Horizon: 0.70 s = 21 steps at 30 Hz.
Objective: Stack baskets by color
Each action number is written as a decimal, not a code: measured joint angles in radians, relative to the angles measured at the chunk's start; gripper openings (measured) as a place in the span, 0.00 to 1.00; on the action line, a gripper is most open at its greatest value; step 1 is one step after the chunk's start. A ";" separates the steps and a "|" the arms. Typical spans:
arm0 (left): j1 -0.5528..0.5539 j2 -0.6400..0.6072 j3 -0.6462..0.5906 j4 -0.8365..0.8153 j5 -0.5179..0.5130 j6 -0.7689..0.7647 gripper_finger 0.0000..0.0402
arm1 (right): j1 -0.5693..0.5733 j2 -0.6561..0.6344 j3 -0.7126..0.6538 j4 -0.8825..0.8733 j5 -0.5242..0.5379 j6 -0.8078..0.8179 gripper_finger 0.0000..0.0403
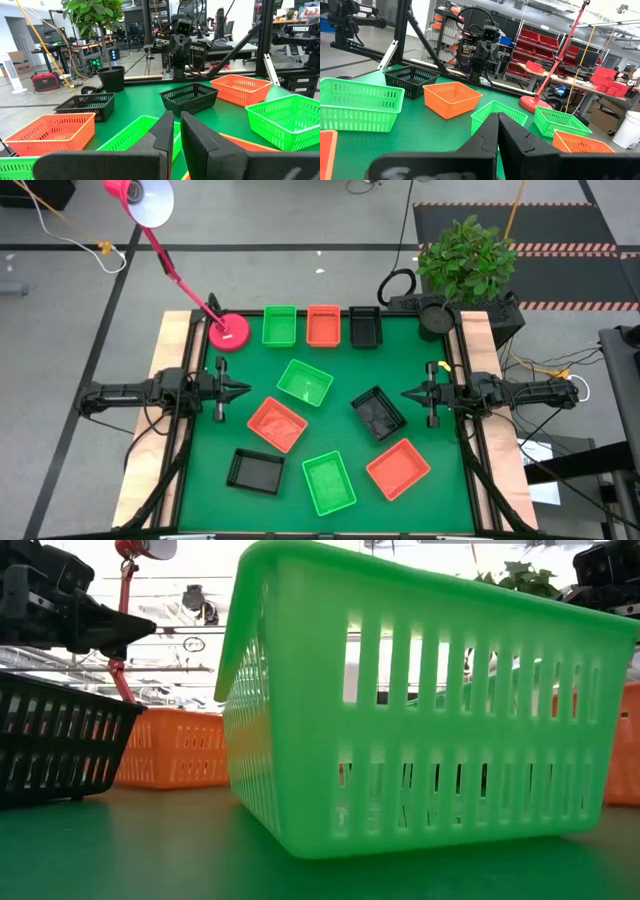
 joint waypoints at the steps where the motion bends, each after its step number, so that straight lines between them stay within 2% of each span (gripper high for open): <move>1: 0.000 0.000 0.000 0.000 0.000 0.000 0.09 | 0.000 0.000 0.000 0.000 0.000 0.000 0.00; 21: 0.000 0.000 0.000 0.000 0.000 0.000 0.09 | 0.000 0.000 0.000 0.036 0.002 -0.008 0.00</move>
